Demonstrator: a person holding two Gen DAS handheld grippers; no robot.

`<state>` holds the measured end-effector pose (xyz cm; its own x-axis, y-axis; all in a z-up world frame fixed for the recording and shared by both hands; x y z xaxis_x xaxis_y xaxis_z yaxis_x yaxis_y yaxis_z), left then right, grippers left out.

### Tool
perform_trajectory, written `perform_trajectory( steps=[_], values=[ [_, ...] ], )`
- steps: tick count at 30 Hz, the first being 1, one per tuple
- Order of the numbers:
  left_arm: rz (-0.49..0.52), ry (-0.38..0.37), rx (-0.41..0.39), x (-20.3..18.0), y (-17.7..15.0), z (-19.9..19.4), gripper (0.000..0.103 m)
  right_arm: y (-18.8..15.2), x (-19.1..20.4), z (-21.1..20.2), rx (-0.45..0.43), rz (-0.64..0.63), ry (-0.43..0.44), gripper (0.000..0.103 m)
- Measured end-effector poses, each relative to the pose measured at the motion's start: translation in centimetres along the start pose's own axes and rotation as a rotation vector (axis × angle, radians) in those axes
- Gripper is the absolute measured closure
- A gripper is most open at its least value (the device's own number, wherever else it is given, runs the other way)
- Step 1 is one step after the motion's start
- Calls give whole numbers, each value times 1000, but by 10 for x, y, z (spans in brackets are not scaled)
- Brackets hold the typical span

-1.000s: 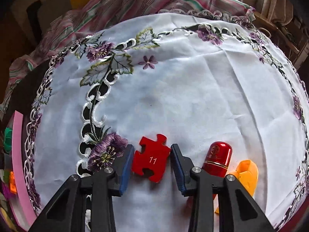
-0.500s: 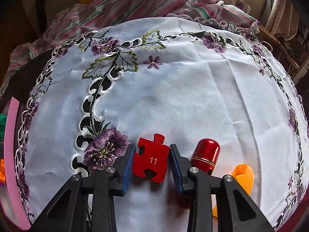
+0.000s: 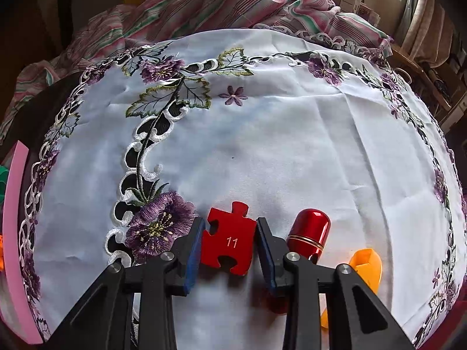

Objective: Organize rigid objects
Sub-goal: 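Carry the lavender egg into the tray and open left tool while right tool holds puzzle piece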

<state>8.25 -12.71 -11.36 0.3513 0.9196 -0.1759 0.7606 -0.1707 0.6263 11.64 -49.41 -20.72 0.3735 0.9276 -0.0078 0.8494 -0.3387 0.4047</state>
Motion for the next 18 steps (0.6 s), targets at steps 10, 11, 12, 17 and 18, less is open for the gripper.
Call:
perform_trajectory(
  steps=[10, 11, 12, 17, 18],
  values=[
    [-83, -55, 39, 16, -9, 5, 59, 0, 1, 0, -1, -20, -12, 68],
    [-98, -72, 41, 17, -8, 5, 59, 0, 1, 0, -1, -20, -11, 68],
    [-108, -81, 41, 18, -6, 4, 59, 0, 1, 0, 0, -20, -10, 68],
    [-151, -132, 39, 18, 0, 5, 59, 0, 1, -1, 2, -25, -12, 68],
    [-158, -143, 44, 17, 2, 7, 59, 0, 2, 0, 2, -26, -13, 68]
  ],
)
Point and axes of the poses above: each gripper's, at about its wrist camera, not at the fingertips, and z roughly the way its jaws point, x to its left, y to its top, the point moved 10 cm from there along z, roughly the way its jaws point, and after that the axes turned 1 degree about -z, right-handed, at the moved point
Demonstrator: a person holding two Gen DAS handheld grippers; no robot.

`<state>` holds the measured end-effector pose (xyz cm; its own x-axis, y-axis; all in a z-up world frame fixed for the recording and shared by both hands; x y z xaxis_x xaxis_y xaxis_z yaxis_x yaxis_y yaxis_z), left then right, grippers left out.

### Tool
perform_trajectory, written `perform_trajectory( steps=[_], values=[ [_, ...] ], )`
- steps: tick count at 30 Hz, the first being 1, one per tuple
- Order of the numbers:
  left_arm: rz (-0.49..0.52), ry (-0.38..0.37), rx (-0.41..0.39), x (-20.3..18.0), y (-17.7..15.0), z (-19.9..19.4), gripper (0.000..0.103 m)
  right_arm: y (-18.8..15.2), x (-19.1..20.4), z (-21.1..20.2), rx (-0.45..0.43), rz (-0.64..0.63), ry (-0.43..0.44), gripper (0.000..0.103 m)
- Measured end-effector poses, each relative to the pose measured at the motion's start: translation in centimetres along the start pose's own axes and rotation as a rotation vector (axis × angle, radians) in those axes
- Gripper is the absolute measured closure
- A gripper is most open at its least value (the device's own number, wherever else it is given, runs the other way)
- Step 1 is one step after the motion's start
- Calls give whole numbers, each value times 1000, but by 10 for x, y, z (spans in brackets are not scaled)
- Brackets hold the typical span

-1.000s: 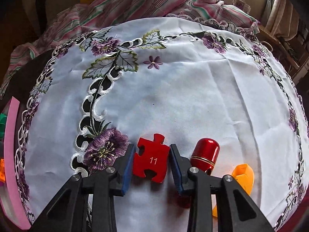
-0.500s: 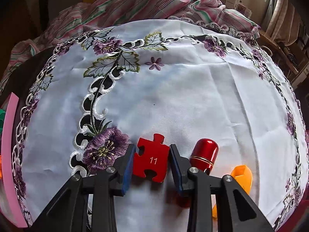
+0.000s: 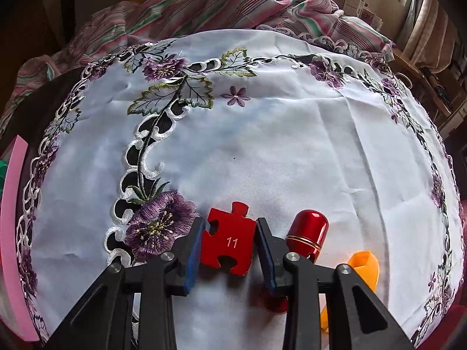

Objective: Organize rigid objects
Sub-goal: 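Carry the lavender egg into the tray and open left tool while right tool holds puzzle piece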

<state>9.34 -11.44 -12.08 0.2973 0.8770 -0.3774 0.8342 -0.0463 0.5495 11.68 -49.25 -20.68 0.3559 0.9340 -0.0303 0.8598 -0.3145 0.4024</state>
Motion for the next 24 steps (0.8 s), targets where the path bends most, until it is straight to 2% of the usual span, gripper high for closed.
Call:
perform_trajectory(
  steps=[6, 9, 17, 24],
  values=[
    [15, -20, 17, -13, 6, 24, 59, 0, 1, 0, 3, 4, 6, 68],
    [43, 20, 26, -15, 11, 43, 59, 0, 1, 1, 4, 1, 5, 68],
    [-11, 50, 82, -1, 22, 88, 60, 0, 2, 0, 3, -9, 2, 68],
    [25, 66, 55, -2, 25, 84, 56, 0, 2, 0, 2, -14, -3, 68]
  ],
)
Point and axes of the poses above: each gripper's, at about its wrist camera, not at the fingertips, and z roughly the way its jaws point, x to its left, y to its top, the point moved 10 cm from there along z, roughly the way its jaws point, and after that the axes turned 1 degree about -z, right-handed, at the moved point
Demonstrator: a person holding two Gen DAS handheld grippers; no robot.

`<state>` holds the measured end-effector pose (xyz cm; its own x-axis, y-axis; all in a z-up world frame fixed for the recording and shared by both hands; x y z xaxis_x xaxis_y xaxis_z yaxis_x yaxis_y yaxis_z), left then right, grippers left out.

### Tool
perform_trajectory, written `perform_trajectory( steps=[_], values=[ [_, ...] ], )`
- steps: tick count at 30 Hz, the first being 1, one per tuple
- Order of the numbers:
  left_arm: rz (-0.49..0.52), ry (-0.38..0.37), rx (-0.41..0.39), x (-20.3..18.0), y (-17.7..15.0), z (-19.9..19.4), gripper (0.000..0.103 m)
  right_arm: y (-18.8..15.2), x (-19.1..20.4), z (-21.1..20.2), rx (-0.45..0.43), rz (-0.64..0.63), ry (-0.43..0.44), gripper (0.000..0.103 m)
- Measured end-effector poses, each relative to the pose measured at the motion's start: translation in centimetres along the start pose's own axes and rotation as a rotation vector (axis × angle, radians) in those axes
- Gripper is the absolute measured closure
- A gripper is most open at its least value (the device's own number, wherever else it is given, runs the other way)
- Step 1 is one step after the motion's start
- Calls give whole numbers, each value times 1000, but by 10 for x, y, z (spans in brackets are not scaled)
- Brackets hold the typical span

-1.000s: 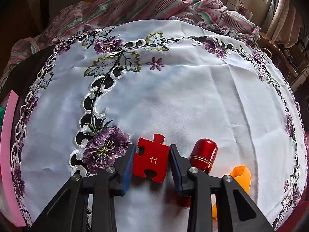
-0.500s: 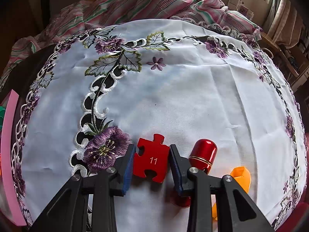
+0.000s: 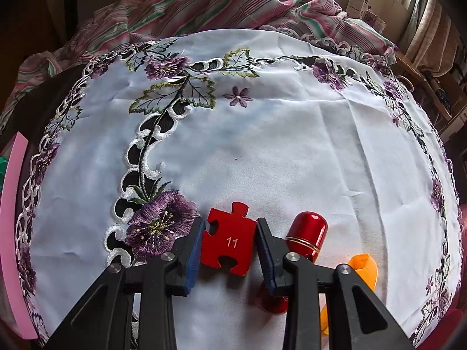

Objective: Organize rigid objects
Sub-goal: 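Carry the lavender egg into the tray and open left tool while right tool holds puzzle piece, then lift the red puzzle piece with the right tool toward the tray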

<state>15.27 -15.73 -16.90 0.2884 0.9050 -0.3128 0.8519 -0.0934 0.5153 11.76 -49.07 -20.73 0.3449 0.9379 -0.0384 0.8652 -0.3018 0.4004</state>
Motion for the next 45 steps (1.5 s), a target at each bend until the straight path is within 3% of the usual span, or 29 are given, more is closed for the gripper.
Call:
perform_trajectory(
  steps=[11, 18, 45],
  values=[
    [48, 106, -94, 5, -5, -51, 46, 0, -1, 0, 4, 5, 1, 68],
    [82, 194, -140, 12, -12, -78, 46, 1, -2, -2, -5, 7, -9, 68],
    [43, 229, -116, 31, -33, -89, 46, 3, -1, -8, -29, 5, 0, 68]
  ],
)
Point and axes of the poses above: each gripper's, at about its wrist camera, not at the fingertips, and z roughly the way its jaws point, x to its left, y to its top, the point moved 10 cm from there along z, roughly the way its jaws point, and after that the axes turned 1 degree about -z, right-handed, at the moved point
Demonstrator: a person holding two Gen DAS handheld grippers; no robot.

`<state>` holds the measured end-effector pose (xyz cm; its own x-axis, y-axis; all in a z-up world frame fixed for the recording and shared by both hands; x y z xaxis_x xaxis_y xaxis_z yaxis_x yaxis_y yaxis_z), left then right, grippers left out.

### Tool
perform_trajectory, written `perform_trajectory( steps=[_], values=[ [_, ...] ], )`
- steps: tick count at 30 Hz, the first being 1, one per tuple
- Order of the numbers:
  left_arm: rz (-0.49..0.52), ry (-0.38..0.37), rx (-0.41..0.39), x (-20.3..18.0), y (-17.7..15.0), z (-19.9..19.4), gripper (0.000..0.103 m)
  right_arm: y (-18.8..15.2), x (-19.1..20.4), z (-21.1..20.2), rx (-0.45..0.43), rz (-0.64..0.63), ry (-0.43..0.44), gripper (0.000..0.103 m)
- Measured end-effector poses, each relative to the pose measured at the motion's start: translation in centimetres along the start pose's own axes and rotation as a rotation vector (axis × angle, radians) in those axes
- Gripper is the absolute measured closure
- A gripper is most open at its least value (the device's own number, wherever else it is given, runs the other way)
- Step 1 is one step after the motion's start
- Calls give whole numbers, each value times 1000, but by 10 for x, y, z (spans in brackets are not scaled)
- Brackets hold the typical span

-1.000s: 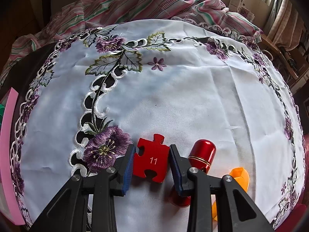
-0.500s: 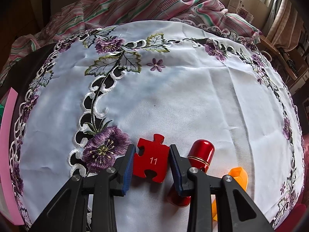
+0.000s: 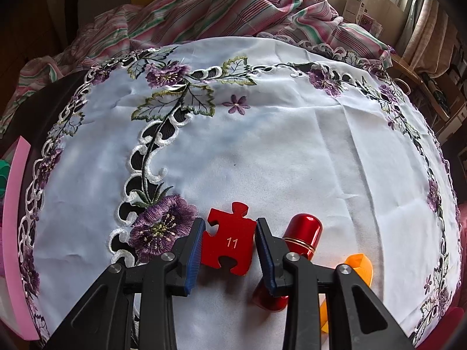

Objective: Organize rigid objects
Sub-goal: 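Lift the red puzzle piece with the right tool toward the tray, then lower the red puzzle piece into the tray and open the right tool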

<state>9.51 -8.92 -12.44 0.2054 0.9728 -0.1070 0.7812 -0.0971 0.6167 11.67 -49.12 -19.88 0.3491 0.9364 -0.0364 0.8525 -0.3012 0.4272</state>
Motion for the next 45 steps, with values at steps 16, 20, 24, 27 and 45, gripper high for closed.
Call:
perform_trajectory(
  steps=[16, 20, 24, 27, 45],
  values=[
    [-18, 22, -13, 13, -2, -5, 46, 9, 0, -15, -71, 34, 30, 68],
    [-23, 39, -26, 22, -1, -9, 46, 10, 16, -25, -96, 2, 78, 68],
    [-46, 47, -27, 34, -2, -9, 46, 8, 42, -42, -123, -44, 138, 68],
    [-67, 49, -23, 41, -3, -8, 46, 4, 72, -62, -143, -98, 206, 68],
    [-185, 101, -43, 95, -6, -17, 46, -111, 346, -134, -66, -698, 608, 68]
  ],
)
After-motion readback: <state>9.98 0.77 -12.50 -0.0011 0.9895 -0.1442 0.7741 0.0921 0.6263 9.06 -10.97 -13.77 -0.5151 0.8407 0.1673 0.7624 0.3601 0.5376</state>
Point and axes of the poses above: each gripper's, at about its wrist camera, not at the fingertips, and z roughly the way its jaws point, x to its left, y to its top, the point moved 10 cm from there along z, roughly the way its jaws point, and after that the axes turned 1 degree about -z, right-handed, at the moved point
